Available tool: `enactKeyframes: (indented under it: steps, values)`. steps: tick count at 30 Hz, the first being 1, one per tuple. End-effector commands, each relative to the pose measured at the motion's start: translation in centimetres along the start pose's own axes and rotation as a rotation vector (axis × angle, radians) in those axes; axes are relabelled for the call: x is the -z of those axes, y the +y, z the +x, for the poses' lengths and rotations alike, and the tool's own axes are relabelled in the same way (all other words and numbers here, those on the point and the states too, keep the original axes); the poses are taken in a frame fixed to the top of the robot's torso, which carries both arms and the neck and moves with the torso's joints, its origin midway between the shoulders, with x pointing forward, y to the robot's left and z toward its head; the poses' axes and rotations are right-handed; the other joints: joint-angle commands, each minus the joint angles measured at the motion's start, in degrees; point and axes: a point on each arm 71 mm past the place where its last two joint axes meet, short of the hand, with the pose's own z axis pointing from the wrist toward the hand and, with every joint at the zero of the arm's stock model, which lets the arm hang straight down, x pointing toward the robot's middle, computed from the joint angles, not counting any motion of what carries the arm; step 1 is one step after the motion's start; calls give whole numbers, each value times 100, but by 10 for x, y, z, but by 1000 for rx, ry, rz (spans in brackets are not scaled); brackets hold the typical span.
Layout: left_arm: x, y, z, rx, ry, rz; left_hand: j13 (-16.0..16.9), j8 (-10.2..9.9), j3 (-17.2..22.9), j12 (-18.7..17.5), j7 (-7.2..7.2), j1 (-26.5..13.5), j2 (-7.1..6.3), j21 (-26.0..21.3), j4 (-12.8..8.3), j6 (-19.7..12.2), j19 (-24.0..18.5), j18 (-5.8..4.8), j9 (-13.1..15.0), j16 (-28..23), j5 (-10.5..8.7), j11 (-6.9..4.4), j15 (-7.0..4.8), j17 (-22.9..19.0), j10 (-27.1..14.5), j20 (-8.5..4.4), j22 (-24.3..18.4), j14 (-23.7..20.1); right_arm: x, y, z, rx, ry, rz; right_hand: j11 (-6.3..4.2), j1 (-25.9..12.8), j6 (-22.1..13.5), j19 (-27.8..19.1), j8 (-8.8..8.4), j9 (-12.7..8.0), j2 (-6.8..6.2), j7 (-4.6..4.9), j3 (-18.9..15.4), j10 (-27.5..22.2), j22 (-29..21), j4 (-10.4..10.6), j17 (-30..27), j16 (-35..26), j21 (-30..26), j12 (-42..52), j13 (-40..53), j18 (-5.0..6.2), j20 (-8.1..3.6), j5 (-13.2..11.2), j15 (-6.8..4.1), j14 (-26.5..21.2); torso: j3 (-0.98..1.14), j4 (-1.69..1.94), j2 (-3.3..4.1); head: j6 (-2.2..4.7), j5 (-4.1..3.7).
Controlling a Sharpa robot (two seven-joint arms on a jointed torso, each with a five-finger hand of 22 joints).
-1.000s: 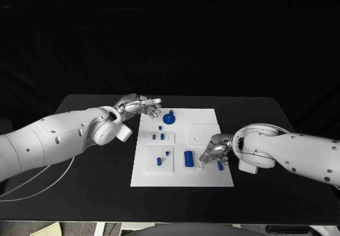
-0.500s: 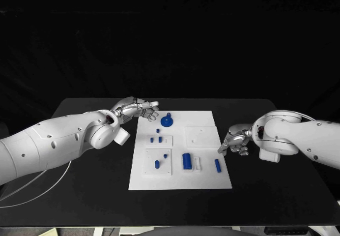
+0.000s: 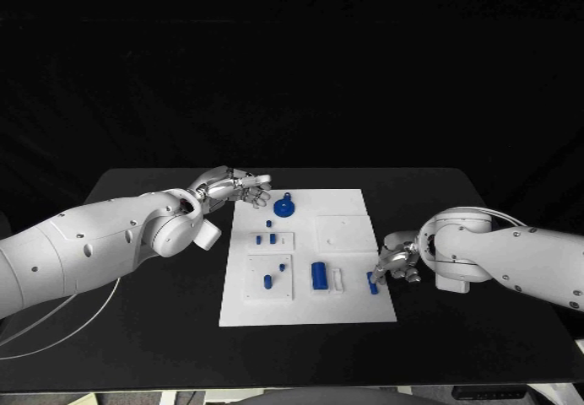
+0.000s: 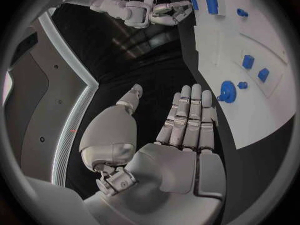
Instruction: Assemble the parts on the task board
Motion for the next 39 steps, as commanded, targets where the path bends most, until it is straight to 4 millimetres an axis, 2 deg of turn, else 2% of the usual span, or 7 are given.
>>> enactKeyframes:
  steps: [1, 9, 13, 18, 25, 36, 39]
  values:
    - [0, -2, 1, 4, 3, 22, -6, 26, 1, 11, -1, 47, -6, -24, -22, -18, 13, 88, -7, -25, -18, 1, 12, 5, -35, 14, 62, -12, -3, 1, 3, 64, -11, 27, 31, -2, 22, 1, -34, 10, -6, 56, 22, 9, 63, 25, -7, -26, -20, -20, -10, 204, 64, -9, 23, 22, -3, 7, -4, -12, -2]
    - [0, -3, 2, 6, 9, 24, -6, 27, -1, 11, -1, 50, -2, -25, -23, -18, 14, 87, -7, -26, -19, 1, 12, 7, -34, 14, 63, -11, -8, 11, 12, 86, 0, 14, 32, -51, 32, 3, -32, 16, -37, 57, -3, 14, 67, 52, -8, -26, -17, -18, -11, 204, 79, -9, 24, 29, -9, 2, -5, -17, -14]
    - [0, -3, 4, 8, 15, 26, -6, 28, -3, 12, -1, 55, 11, -27, -23, -17, 17, 86, -8, -28, -19, 1, 12, 10, -33, 15, 65, -9, -11, 12, 10, 122, -44, 31, 30, -41, 34, 4, -32, 17, -28, 55, 4, 16, 68, 48, -8, -26, -15, -17, -11, 204, 79, -9, 23, 31, -13, 9, -6, -17, -42]
    - [0, -3, 3, 8, 17, 25, -6, 29, -7, 12, -1, 54, 17, -29, -21, -16, 18, 85, -8, -29, -19, 1, 12, 12, -32, 15, 66, -8, -16, 17, 9, 168, -100, 50, 28, -46, 43, 8, -28, 21, -31, 53, 3, 21, 69, 52, -7, -23, -12, -14, -10, 204, 80, -9, 22, 34, -10, 8, -5, -15, -37]
    - [1, -3, 3, 12, 26, 24, -6, 33, -18, 14, -3, 53, 52, -34, -14, -11, 22, 84, -9, -33, -20, -1, 12, 20, -28, 15, 70, -3, -31, 23, 29, 239, -141, 66, 19, -8, 64, 21, -20, 29, -16, 43, 37, 37, 73, 35, -4, -16, -2, -5, -9, 204, 75, -9, 14, 42, -5, 10, -6, -1, -10]
    - [1, -3, 3, 12, 26, 22, -6, 33, -27, 14, -3, 50, 60, -37, -13, -11, 24, 83, -10, -35, -20, -1, 11, 23, -26, 15, 72, -1, -32, 38, 37, 265, -114, 26, 17, 0, 66, 30, -24, 33, -82, 42, 35, 43, 75, 11, -2, -12, 4, -3, -10, 204, 75, -9, 11, 44, -5, 4, -4, -17, -8]
    - [2, -2, 3, 11, 25, 21, -6, 33, -30, 14, -3, 50, 61, -37, -13, -11, 24, 83, -10, -36, -21, -1, 11, 24, -26, 15, 72, 0, -32, 38, 38, 265, -112, 28, 16, 90, 60, 28, -29, 36, -112, 41, 69, 40, 77, -63, -2, -14, 6, -5, -11, 204, 69, -8, 10, 43, -9, 4, -3, -19, -20]
